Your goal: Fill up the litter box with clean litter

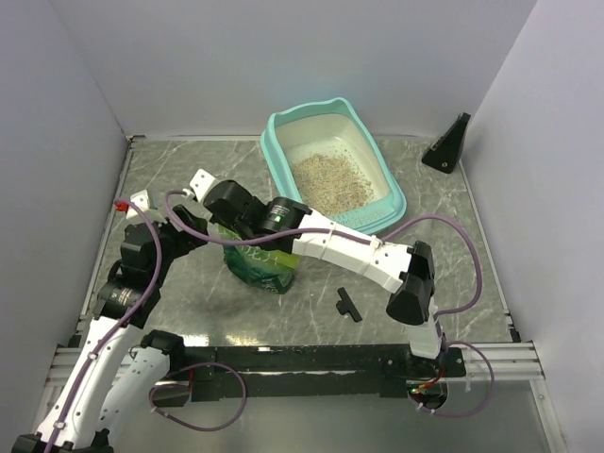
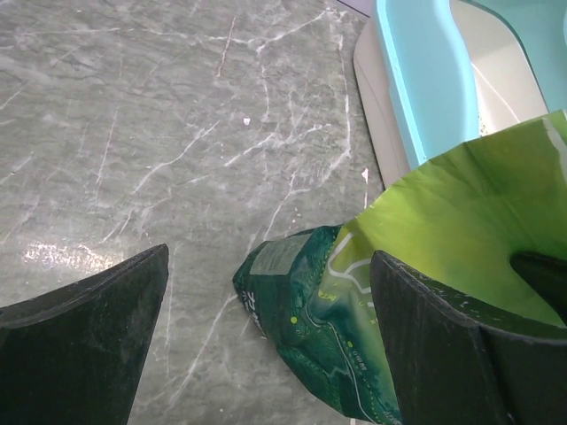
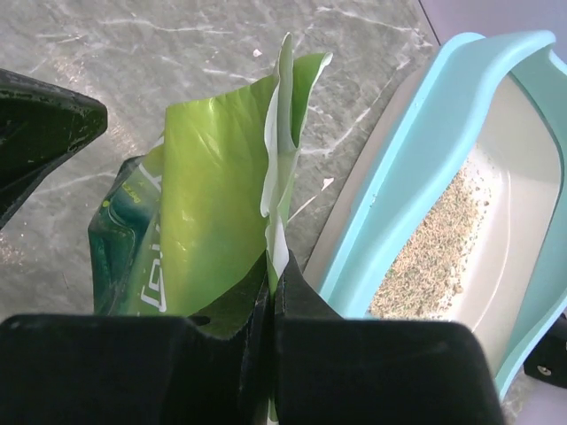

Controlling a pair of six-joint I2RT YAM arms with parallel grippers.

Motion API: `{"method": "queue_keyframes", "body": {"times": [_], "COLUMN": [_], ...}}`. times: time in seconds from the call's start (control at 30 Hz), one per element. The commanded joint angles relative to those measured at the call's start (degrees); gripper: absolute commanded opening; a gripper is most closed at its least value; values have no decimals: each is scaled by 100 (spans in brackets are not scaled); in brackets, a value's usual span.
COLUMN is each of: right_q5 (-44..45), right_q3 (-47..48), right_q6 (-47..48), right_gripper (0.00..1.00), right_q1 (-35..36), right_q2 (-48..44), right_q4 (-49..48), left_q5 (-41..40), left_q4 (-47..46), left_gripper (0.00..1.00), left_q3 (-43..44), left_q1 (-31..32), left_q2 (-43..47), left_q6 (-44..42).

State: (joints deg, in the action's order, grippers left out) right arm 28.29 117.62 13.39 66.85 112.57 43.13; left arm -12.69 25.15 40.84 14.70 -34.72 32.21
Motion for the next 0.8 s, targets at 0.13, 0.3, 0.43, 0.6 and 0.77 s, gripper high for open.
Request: {"method": "queue_keyframes", "body": {"times": [0.13, 0.3, 0.43, 0.6, 0.77], "right_q5": [-51, -262, -132, -158, -88], "right_q3": [-125, -959, -1557, -1822, -1909], "right_q6": [-363, -697, -908, -978, -865], "right_gripper": [0, 0, 0, 0, 0], "right_q1": [223, 565, 759, 777, 768], "right_q2": [-797, -1246, -1431, -1563, -1677], "right_q4": [-227, -411, -761, -842, -780], "left_q5": [-216, -287, -226, 231, 697], "left_q4": [-27, -1, -45, -369, -809], "left_gripper": [99, 99, 99, 99, 99], "left_q3": [82, 82, 73, 56, -190], "left_q1": [-28, -28, -28, -28, -28], "left_q2": [97, 114, 115, 219, 826], "left_q6": [66, 84, 119, -188, -636]}}
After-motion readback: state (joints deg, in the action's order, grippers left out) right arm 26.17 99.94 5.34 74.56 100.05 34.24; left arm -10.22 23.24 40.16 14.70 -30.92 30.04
